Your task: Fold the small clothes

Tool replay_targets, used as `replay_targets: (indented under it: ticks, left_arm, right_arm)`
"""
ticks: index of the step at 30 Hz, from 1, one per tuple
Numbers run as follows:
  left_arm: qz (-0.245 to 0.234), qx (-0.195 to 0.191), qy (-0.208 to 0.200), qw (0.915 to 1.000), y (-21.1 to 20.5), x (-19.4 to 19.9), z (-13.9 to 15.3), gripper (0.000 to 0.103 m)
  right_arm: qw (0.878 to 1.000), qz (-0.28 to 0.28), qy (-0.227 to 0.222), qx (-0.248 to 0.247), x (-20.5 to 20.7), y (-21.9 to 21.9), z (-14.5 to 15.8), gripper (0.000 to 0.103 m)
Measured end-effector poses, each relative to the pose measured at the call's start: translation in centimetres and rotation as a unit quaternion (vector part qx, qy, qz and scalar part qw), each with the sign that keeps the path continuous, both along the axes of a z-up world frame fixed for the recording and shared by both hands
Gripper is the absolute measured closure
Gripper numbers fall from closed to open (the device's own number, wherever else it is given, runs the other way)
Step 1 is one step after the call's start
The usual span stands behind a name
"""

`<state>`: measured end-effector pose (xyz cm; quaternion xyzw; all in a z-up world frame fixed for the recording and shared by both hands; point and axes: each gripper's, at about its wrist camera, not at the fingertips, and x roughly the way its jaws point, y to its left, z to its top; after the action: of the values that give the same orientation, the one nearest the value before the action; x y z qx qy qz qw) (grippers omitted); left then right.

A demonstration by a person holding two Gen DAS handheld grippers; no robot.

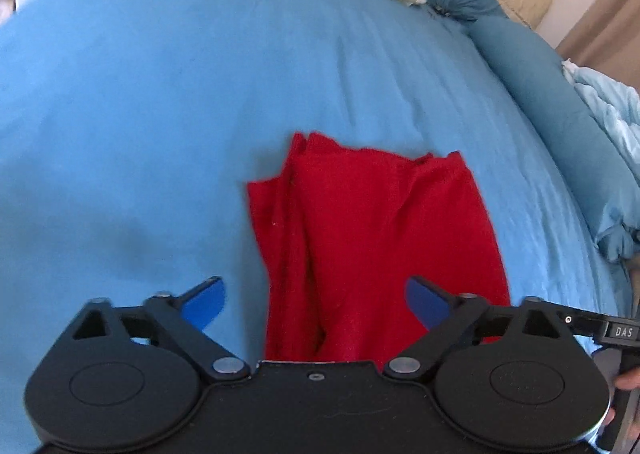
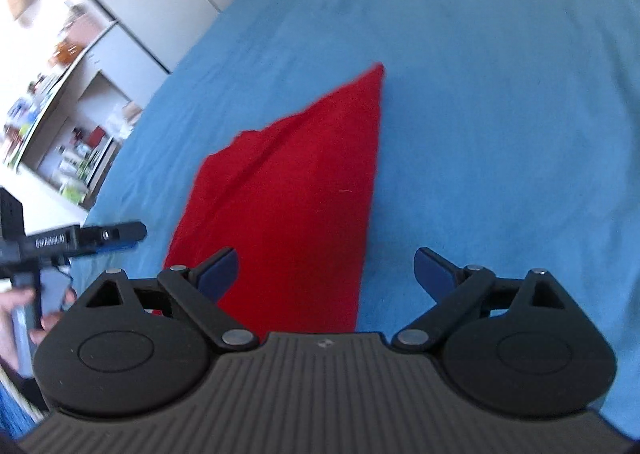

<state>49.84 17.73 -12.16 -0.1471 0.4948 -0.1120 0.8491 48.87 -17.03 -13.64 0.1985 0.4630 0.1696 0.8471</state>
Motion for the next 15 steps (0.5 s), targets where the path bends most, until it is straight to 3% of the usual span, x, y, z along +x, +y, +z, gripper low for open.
replay_targets:
  ticks: [5, 9, 11, 12, 14, 15]
  left_arm:
    - [-0.003, 0.006, 0.009, 0.9999, -0.7, 1.0, -2.4, 0.020]
    - [-0.004, -0.004, -0.004, 1.0000, -0.8, 0.9, -3.3, 0.027]
    - [-0.011, -0.018, -0.004, 0.9998, -0.8, 0.7, -3.4, 0.045]
    - [-0.012, -0.021, -0.002, 0.9997, -0.7, 0.6, -3.4, 0.046]
    - [-0.017, -0.015, -0.003, 0.9998, -1.1, 0.5, -3.3, 0.058]
    - [-0.016, -0.016, -0.003, 0.9997, -1.3, 0.5, -3.2, 0.061]
  right_arm:
    - [1.000, -0.013, 0.002, 0.008, 0.6, 0.6, -2.3, 0.000]
    - [1.000, -0.009, -0.024, 0.006, 0.6, 1.3, -3.0, 0.001]
    - [1.000, -0.003, -0.023, 0.019, 0.9, 1.6, -3.3, 0.021]
    - [0.999, -0.001, -0.018, 0.027, 1.1, 1.8, -3.5, 0.031]
    - [1.000, -0.004, -0.024, 0.018, 1.1, 2.2, -3.6, 0.034]
    - [1.000, -0.004, -0.028, 0.014, 1.0, 2.4, -3.6, 0.040]
